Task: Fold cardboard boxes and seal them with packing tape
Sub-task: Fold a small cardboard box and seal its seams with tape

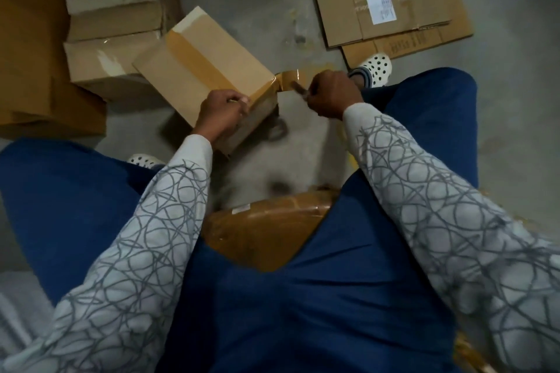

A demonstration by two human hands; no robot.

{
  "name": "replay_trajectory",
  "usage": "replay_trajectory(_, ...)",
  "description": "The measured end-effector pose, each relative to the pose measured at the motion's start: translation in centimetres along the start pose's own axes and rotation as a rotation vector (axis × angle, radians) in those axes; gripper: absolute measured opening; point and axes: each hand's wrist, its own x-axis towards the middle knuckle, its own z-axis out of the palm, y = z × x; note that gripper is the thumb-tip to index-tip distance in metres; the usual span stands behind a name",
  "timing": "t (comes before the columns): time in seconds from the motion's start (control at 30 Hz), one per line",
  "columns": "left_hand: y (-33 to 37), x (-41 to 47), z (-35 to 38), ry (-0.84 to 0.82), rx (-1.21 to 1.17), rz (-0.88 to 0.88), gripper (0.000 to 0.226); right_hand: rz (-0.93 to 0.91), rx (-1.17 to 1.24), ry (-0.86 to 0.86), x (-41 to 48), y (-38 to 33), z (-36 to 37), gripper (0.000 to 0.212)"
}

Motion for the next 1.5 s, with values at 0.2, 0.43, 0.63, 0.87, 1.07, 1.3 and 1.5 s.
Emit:
replay_trajectory(0.2, 3.0, 8.1, 1.0, -0.011, 0.0, 0.097, 0.016, 0.39, 0.632, 0.028, 4.8, 2.2, 4.6, 0.024)
replay_trajectory(0.43, 6.9, 17.9, 6.3, -0.298, 0.598, 0.35, 0.032, 0.478, 0.739, 0.138, 9.9, 1.6, 10.5, 0.028)
replay_trajectory(0.63, 7.2, 23.1, 8.0, -0.66, 0.619, 0.154, 0.026, 0.541, 0.656, 0.108, 8.4, -1.2, 7.7, 0.028)
replay_trajectory(0.87, 5.1, 23.5, 6.3, -0.62, 0.331, 0.075, 0.007, 0.353, 0.489, 0.191, 8.0, -1.1, 8.8, 0.011)
replay_trajectory(1.07, 4.8, 23.2, 6.6, -0.526, 0.296, 0.146, 0.013, 0.215, 0.384, 0.202, 8.3, -1.7, 9.1, 0.022)
replay_trajectory(1.3, 4.2, 23.1, 6.5, -0.49, 0.287, 0.207, 0.014, 0.151, 0.313, 0.193, 9.6, -1.3, 10.7, 0.021)
replay_trajectory(1.5, 4.0, 23.1, 6.7, -0.504, 0.243, 0.232, 0.017, 0.082, 0.084, 0.041, 9.9, -0.8, 11.3, 0.018)
